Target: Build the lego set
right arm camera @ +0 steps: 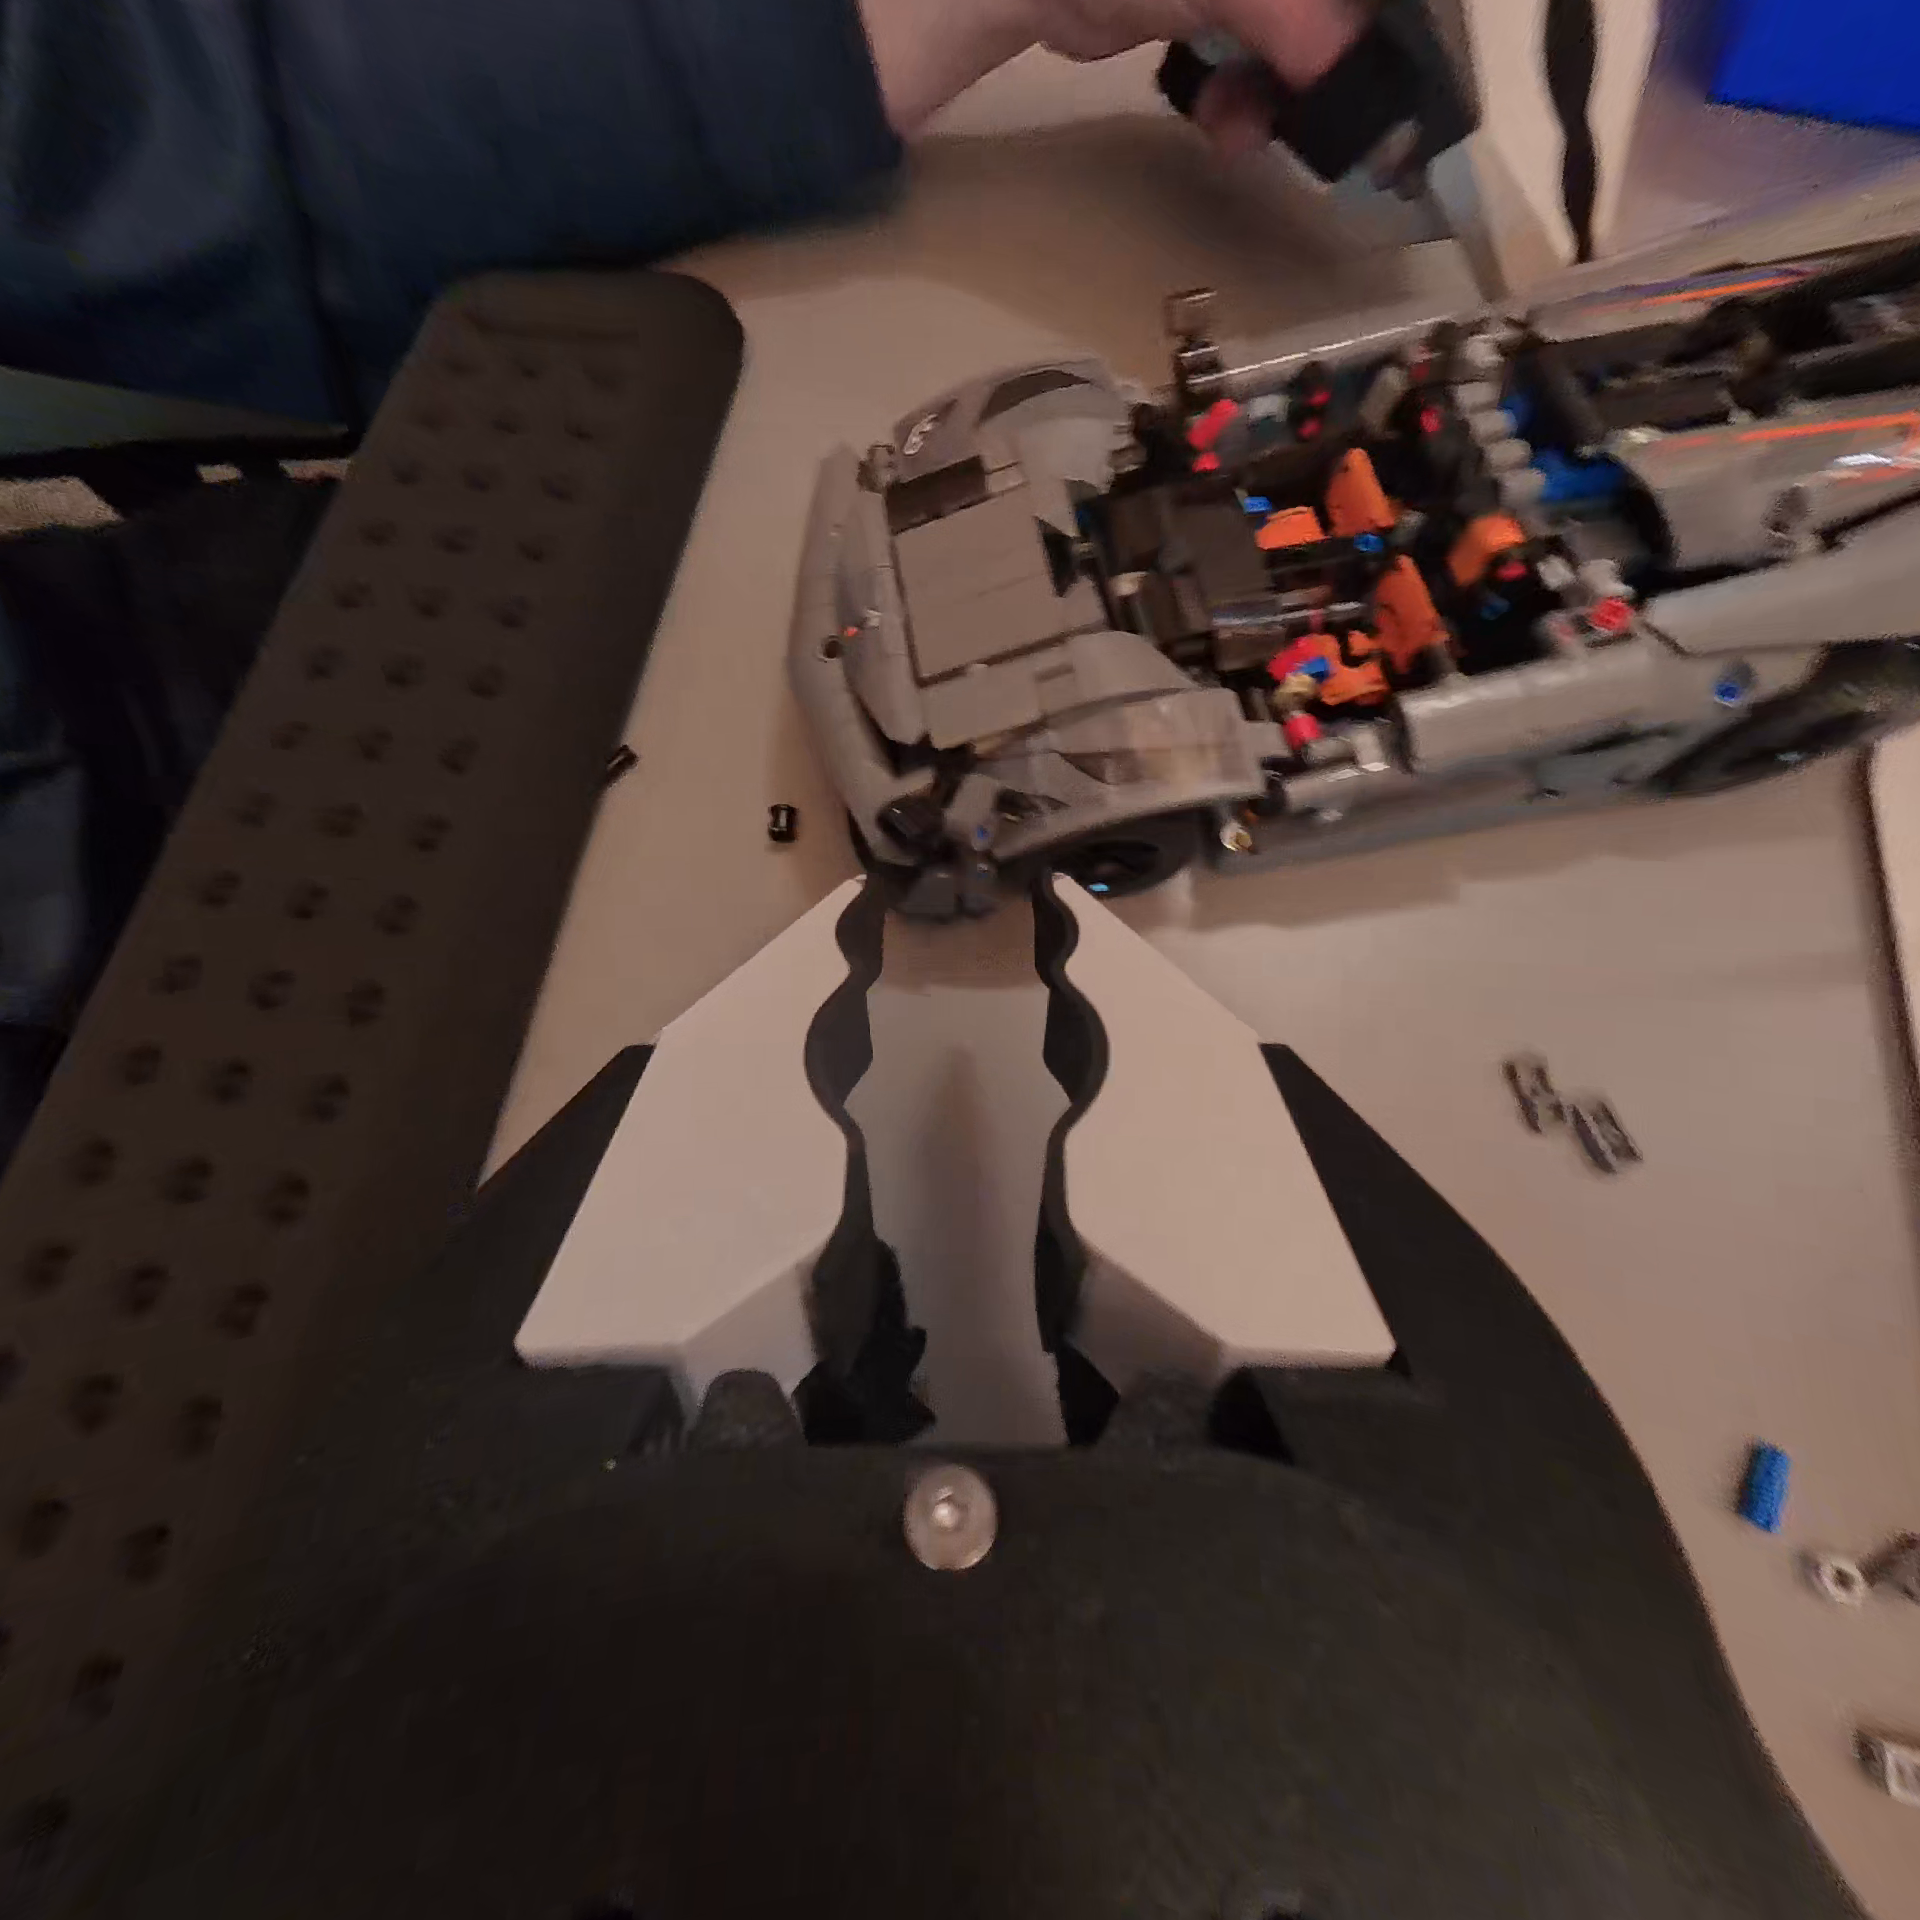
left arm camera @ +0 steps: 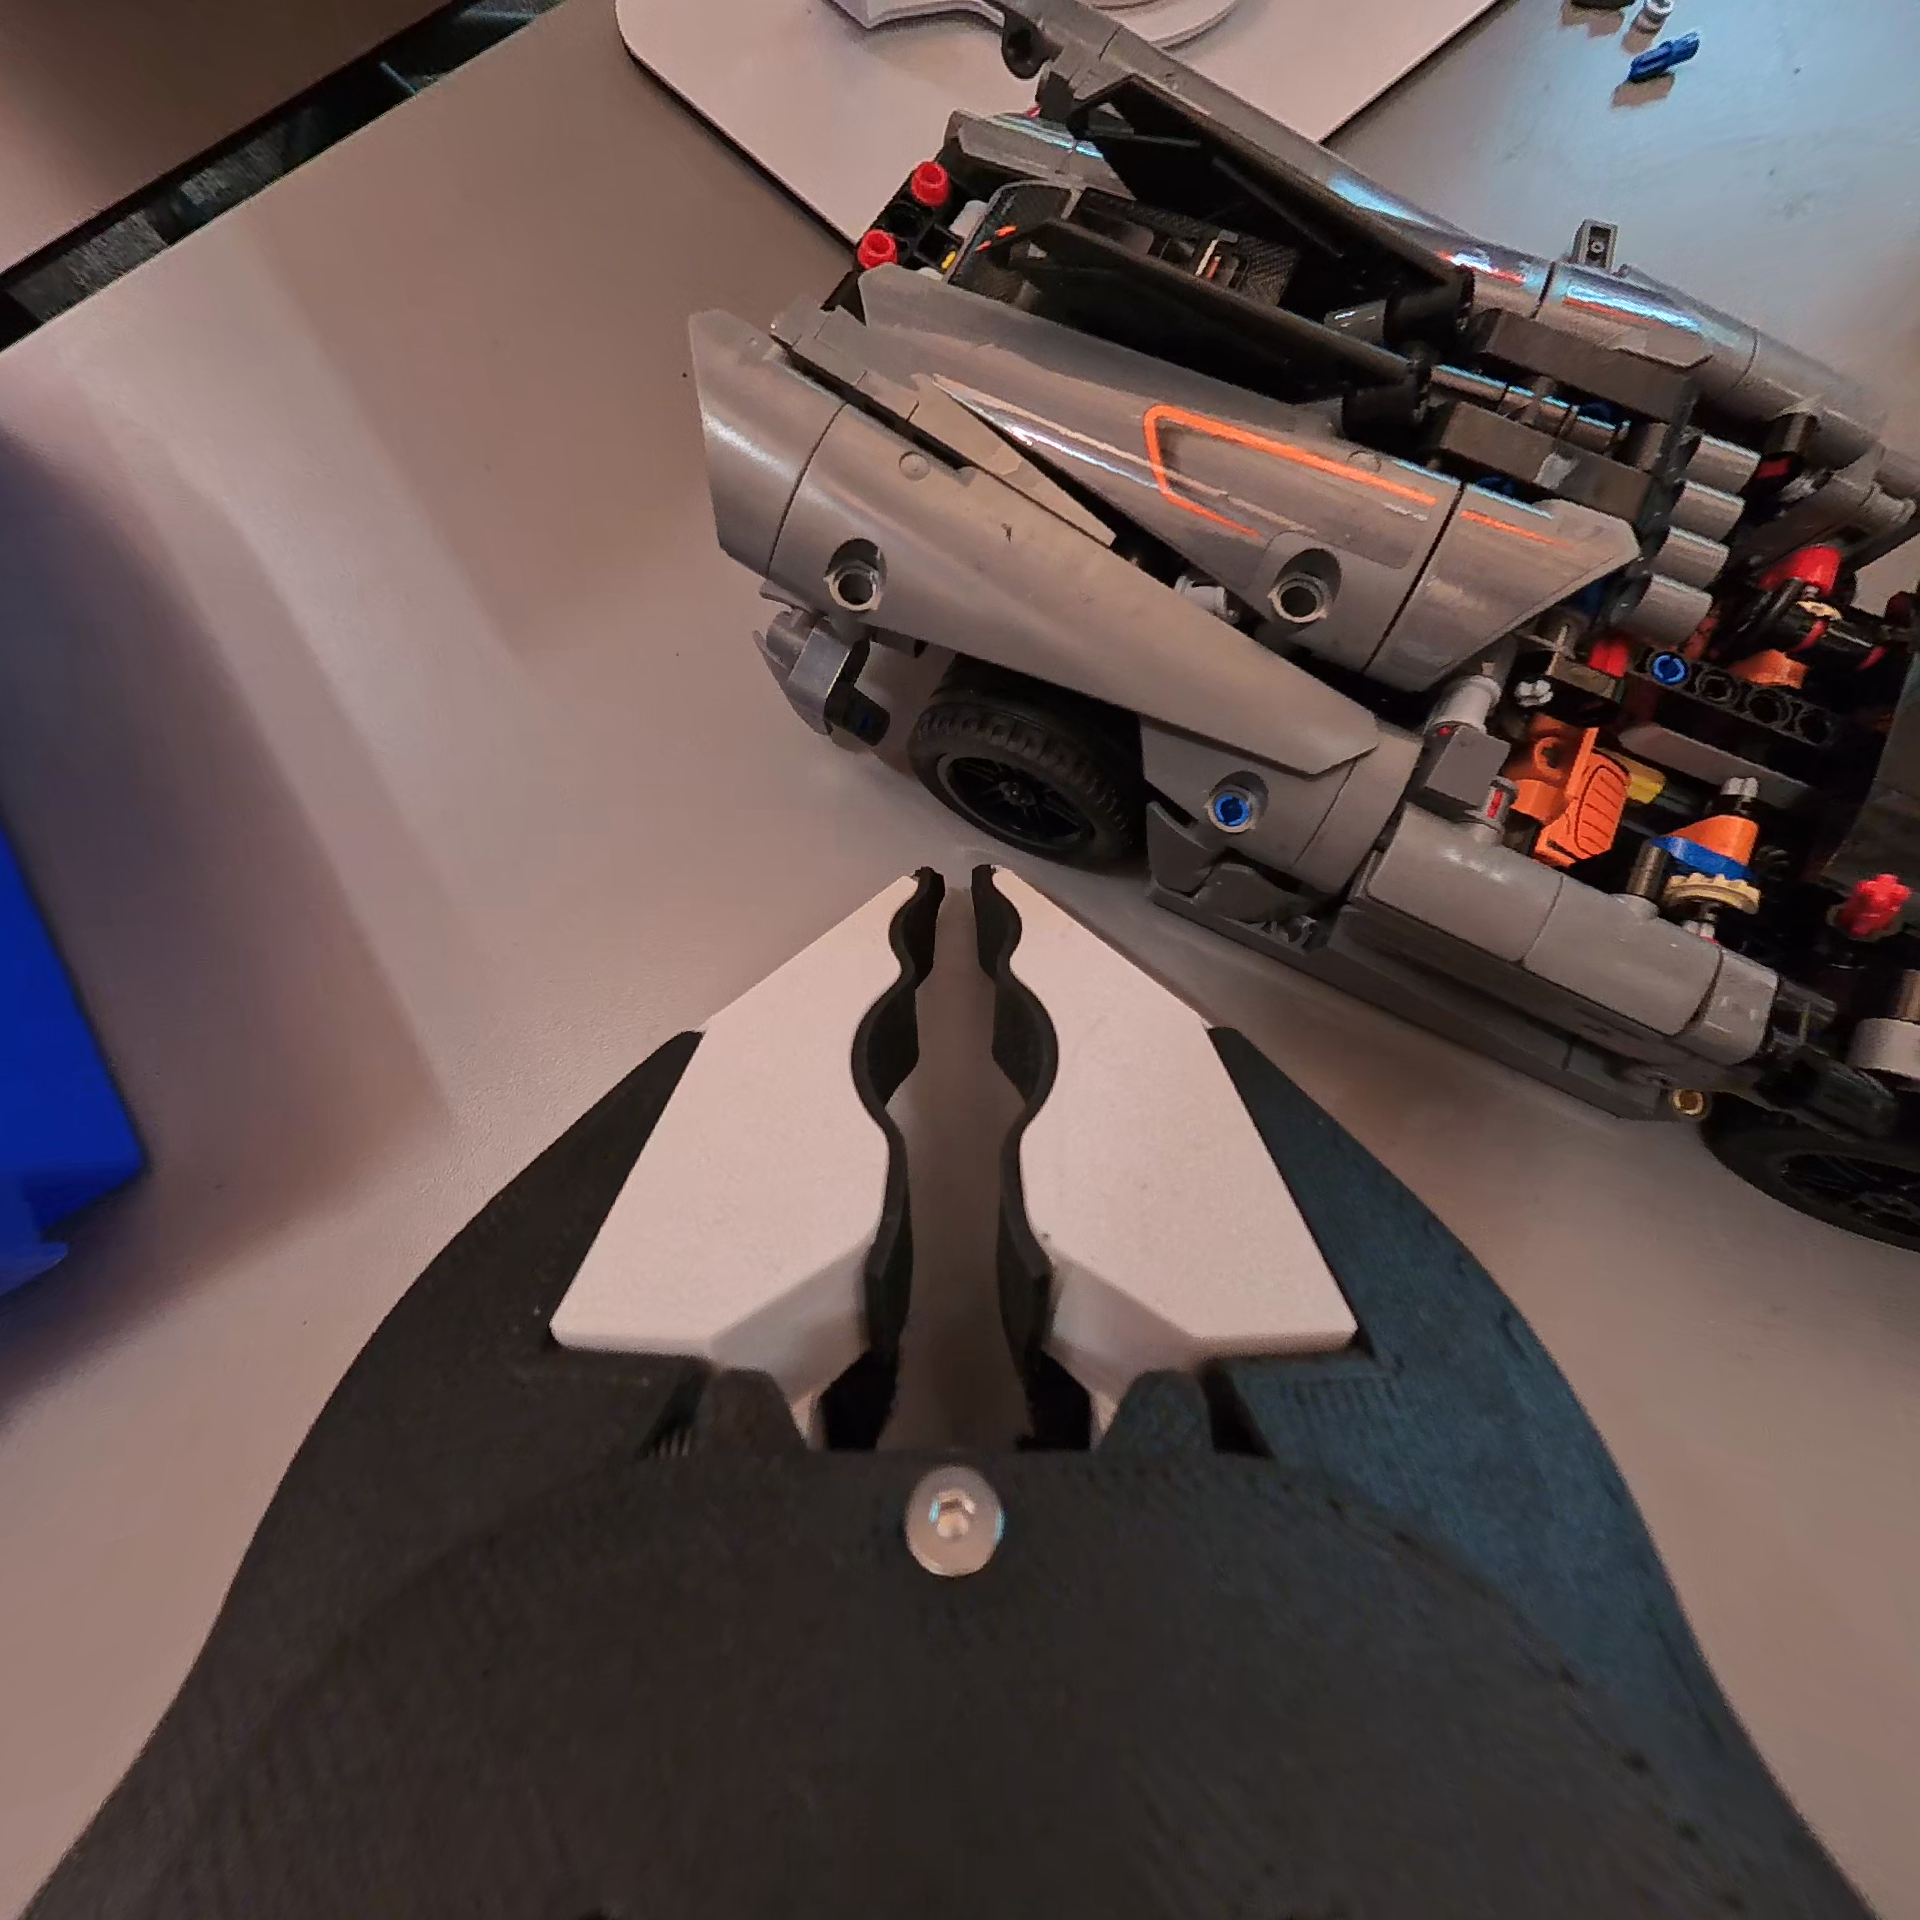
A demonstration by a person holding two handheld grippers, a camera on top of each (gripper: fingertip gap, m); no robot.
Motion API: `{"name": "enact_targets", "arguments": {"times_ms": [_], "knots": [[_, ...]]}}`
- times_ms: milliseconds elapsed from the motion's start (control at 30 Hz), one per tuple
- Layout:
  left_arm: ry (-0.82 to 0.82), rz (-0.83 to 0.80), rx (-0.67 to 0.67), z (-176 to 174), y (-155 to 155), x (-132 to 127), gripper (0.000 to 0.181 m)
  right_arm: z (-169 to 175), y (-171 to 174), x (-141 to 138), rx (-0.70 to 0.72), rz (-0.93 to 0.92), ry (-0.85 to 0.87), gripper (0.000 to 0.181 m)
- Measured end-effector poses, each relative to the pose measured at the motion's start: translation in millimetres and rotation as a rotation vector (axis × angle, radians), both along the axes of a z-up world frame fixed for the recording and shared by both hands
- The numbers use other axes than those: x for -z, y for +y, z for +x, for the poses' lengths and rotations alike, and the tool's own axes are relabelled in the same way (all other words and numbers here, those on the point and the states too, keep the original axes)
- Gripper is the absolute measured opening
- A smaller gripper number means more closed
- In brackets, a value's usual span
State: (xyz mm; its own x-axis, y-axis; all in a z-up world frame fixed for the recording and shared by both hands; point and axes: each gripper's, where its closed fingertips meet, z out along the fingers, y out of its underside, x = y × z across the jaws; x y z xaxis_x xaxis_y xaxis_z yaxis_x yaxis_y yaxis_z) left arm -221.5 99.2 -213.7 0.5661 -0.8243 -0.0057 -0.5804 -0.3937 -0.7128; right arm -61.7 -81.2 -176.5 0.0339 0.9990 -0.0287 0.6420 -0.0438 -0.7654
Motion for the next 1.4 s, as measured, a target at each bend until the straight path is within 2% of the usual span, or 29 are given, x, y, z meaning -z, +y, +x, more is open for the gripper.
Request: {"name": "enact_targets", "arguments": {"times_ms": [133, 267, 467, 533, 600, 733, 833, 900, 1000, 1067, 1167, 1300, 1400], "knots": [[0.004, 0.006, 0.002, 0.4, -0.3, -1.1, 0.005, -12.9, -9.1, 8.5, 0.002, 0.023, -0.059, 0.032], [0.001, 0.015, 0.003, 0.9, -0.4, -3.8, 0.005, -15.3, -3.8, 6.1, 0.064, 0.012, -0.057, 0.026], [-0.003, 0.040, -0.013, -0.6, 2.2, -9.5, 0.005, -14.5, -1.9, 7.8, 0.067, 0.053, -0.077, 0.020], [-0.018, 0.084, -0.046, -3.5, 7.5, -18.3, 0.006, -12.6, -0.5, 6.6, 0.071, 0.044, -0.071, 0.020], [-0.018, 0.182, -0.138, -14.6, 20.8, -34.3, 0.010, -10.3, 3.3, 3.5, 0.086, 0.031, -0.045, 0.019], [-0.130, 0.325, -0.158, -13.8, 21.9, -73.1, 0.014, -8.5, 8.1, -5.9, 0.092, 0.006, 0.033, 0.019], [-0.243, 0.404, -0.073, 4.1, 7.0, -102.8, 0.020, -8.0, 15.8, -15.5, 0.120, 0.006, 0.095, 0.019], [-0.311, 0.426, 0.048, 26.1, -14.4, -119.8, 0.029, -8.3, 21.4, -22.9, 0.138, 0.003, 0.142, 0.019], [-0.352, 0.466, 0.298, 69.0, -62.3, -136.6, 0.035, -9.3, 27.8, -34.1, 0.152, 0.004, 0.210, 0.019], [-0.330, 0.450, 0.446, 95.2, -92.8, -133.1, 0.037, -10.1, 30.5, -40.5, 0.155, 0.016, 0.246, 0.019], [-0.254, 0.360, 0.598, 124.9, -123.4, -109.3, 0.043, -10.8, 32.8, -46.8, 0.159, 0.029, 0.282, 0.019], [-0.135, 0.358, 0.675, 145.4, -136.6, -83.2, 0.043, -13.6, 29.4, -51.4, 0.135, 0.028, 0.311, 0.019], [-0.153, 0.354, 0.702, 151.3, -143.0, -82.4, 0.036, -14.3, 28.0, -50.7, 0.126, 0.022, 0.317, 0.019]]}}
